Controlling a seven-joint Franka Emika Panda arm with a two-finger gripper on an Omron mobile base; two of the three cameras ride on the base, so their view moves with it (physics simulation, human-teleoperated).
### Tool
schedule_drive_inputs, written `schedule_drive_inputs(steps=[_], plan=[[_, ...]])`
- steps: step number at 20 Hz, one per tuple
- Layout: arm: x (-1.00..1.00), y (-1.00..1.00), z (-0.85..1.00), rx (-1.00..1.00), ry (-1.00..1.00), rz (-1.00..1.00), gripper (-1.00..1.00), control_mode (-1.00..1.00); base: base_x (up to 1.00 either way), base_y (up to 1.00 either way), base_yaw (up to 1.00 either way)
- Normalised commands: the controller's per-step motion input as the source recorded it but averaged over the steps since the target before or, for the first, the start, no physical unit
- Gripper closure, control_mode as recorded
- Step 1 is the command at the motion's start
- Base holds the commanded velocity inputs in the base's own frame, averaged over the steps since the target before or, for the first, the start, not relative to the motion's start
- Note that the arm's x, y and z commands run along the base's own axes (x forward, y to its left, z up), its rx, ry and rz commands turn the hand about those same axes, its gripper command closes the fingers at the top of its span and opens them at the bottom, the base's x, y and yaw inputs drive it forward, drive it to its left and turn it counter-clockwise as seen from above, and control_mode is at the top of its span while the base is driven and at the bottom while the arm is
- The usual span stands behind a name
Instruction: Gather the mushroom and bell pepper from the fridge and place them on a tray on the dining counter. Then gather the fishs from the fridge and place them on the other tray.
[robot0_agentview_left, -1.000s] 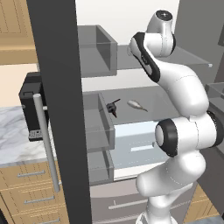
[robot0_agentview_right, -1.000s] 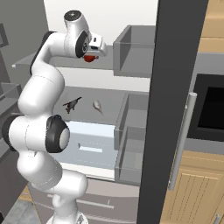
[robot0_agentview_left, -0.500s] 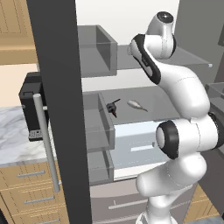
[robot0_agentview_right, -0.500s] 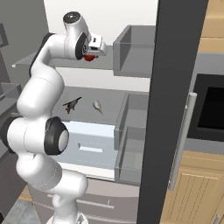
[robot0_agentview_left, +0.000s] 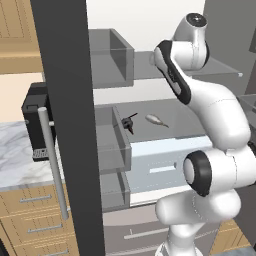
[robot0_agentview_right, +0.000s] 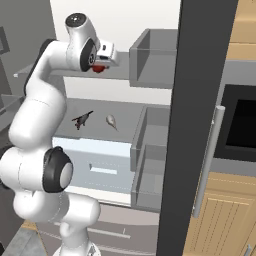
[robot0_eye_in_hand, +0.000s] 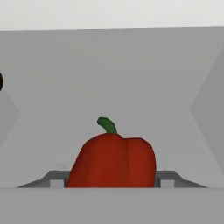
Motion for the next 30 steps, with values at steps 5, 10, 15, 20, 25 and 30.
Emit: schedule_drive_inputs(steps=[5, 10, 15, 20, 25, 30], plan=[[-0.99, 0.00, 0.00, 0.00, -0.09, 0.00, 1.00, -1.00, 0.00, 0.00, 0.00], [-1.00, 0.00, 0.02, 0.00, 0.01, 0.00, 1.00, -1.00, 0.00, 0.00, 0.00], [-0.98, 0.00, -0.08, 0.00, 0.02, 0.00, 1.00, -1.00, 0.00, 0.00, 0.00], [-0.77, 0.00, -0.24, 0.00, 0.08, 0.02, 1.00, -1.00, 0.00, 0.00, 0.00], [-0.65, 0.00, -0.22, -0.01, 0.19, 0.01, 1.00, -1.00, 0.00, 0.00, 0.00], [-0.42, 0.00, -0.28, 0.00, 0.10, 0.03, 1.00, -1.00, 0.00, 0.00, 0.00]])
